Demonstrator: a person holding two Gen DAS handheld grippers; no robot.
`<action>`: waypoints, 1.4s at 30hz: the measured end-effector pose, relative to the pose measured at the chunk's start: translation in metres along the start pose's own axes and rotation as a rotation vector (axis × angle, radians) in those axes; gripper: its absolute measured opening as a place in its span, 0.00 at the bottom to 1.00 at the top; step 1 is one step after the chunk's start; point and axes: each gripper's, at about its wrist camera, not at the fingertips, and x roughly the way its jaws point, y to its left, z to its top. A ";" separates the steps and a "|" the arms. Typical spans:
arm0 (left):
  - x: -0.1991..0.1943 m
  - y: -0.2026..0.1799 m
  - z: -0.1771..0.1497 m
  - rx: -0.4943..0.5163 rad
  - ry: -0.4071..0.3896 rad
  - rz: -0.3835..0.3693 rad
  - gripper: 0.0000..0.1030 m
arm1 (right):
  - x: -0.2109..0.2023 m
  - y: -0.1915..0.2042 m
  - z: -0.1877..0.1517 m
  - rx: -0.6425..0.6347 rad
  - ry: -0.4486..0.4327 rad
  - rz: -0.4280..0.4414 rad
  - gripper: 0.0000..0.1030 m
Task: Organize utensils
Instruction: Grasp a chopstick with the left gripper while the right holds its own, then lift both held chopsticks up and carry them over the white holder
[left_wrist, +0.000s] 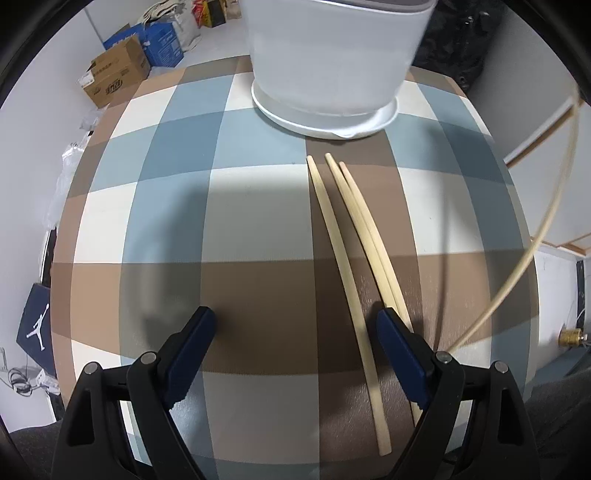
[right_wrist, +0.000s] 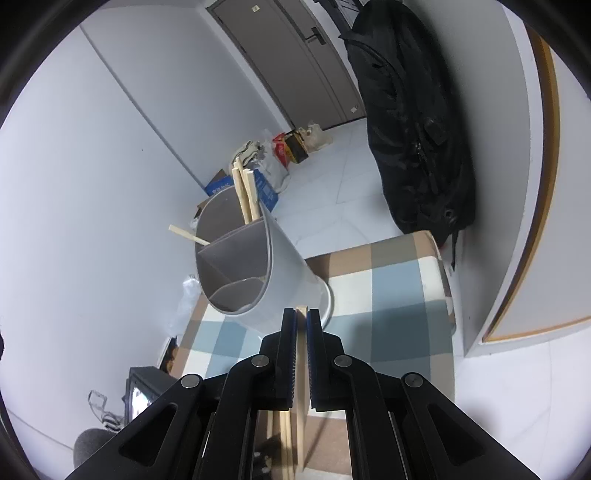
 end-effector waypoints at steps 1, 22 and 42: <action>0.001 0.001 0.002 -0.007 0.005 0.000 0.83 | -0.001 -0.001 0.000 0.003 -0.001 0.000 0.05; 0.002 0.018 0.038 -0.002 -0.116 -0.054 0.03 | -0.004 -0.016 0.010 0.064 -0.016 0.023 0.05; -0.119 0.056 0.017 -0.065 -0.554 -0.228 0.02 | -0.028 0.013 0.002 -0.014 -0.147 0.057 0.04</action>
